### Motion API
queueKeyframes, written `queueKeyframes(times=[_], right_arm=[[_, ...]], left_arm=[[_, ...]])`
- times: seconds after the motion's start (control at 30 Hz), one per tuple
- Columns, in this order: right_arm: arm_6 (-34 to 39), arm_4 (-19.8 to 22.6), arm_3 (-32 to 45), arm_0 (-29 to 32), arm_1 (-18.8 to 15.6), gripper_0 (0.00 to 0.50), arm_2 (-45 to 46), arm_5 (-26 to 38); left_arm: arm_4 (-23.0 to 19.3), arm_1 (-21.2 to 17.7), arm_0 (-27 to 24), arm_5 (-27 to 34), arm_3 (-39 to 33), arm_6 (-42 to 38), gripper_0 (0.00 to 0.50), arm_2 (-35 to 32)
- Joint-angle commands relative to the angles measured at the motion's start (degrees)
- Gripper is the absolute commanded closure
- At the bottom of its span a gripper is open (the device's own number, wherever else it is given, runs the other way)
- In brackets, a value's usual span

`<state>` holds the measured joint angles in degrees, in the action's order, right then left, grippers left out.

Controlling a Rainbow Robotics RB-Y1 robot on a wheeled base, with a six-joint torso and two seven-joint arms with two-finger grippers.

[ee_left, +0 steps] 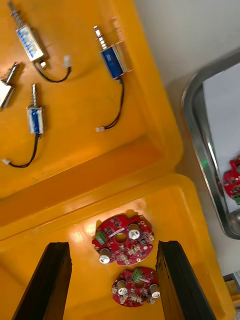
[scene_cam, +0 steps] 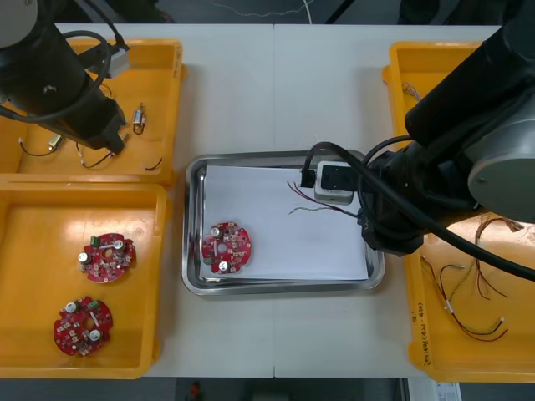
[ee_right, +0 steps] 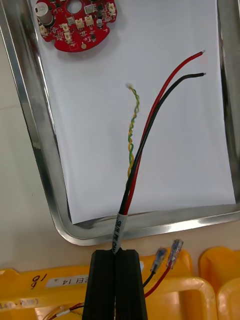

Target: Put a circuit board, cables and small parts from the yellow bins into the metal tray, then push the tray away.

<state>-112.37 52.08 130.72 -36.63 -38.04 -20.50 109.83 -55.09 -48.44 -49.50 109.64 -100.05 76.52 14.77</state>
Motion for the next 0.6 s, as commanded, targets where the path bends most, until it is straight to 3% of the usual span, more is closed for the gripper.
queueKeyframes(times=[0.03,0.3,0.6], right_arm=[[-6.5,-3.2,-2.1,-2.8,1.5,0.500,-4.1,0.2],[-10.1,-9.4,-5.3,-3.0,2.6,0.500,-11.1,-4.8],[-11.0,-12.3,-12.2,-2.9,2.7,0.500,-18.4,-13.2]], left_arm=[[1.8,-3.5,-1.9,0.4,3.3,0.4,0.000,-1.8],[1.9,-6.4,-1.9,-1.9,9.3,7.5,0.000,-1.8],[3.2,-7.9,-1.9,-7.8,15.6,15.4,0.000,-1.9]])
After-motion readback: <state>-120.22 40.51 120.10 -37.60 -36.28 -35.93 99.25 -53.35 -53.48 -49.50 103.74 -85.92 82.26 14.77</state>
